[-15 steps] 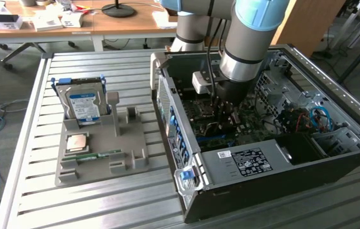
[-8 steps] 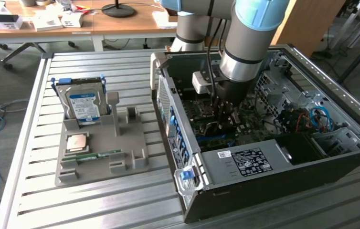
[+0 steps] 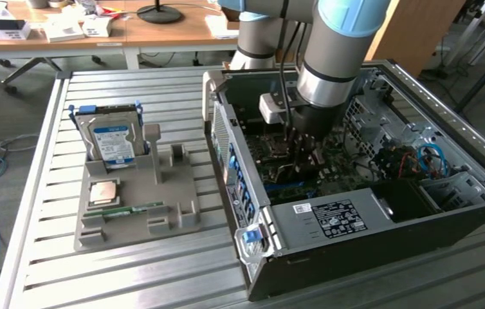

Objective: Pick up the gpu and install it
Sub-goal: 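Insert the gpu into the slot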

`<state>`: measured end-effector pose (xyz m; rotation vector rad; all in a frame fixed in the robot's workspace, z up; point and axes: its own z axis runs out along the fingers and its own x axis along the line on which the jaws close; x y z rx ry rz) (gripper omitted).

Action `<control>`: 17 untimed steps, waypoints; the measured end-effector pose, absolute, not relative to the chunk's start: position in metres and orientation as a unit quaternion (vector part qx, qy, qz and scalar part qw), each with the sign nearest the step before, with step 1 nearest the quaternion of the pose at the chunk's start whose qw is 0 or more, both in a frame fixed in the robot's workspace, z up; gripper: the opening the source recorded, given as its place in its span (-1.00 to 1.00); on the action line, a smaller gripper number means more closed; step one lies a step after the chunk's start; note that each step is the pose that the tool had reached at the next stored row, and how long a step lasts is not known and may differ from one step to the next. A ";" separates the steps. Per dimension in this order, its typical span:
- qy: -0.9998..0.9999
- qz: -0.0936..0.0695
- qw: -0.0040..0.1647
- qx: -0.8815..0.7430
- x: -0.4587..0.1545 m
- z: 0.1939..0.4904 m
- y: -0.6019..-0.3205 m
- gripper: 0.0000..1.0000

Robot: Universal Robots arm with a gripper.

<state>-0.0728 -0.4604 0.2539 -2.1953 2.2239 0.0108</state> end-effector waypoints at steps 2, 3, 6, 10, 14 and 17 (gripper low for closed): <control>0.712 0.003 0.008 -0.702 -0.073 0.258 -0.460 -0.33; 0.712 0.003 0.008 -0.702 -0.073 0.260 -0.460 -0.33; 0.712 0.003 0.008 -0.702 -0.073 0.268 -0.460 -0.33; 0.712 0.003 0.008 -0.702 -0.073 0.280 -0.460 -0.33; 0.712 0.003 0.008 -0.702 -0.073 0.292 -0.460 -0.33; 0.712 0.003 0.008 -0.702 -0.073 0.303 -0.460 -0.33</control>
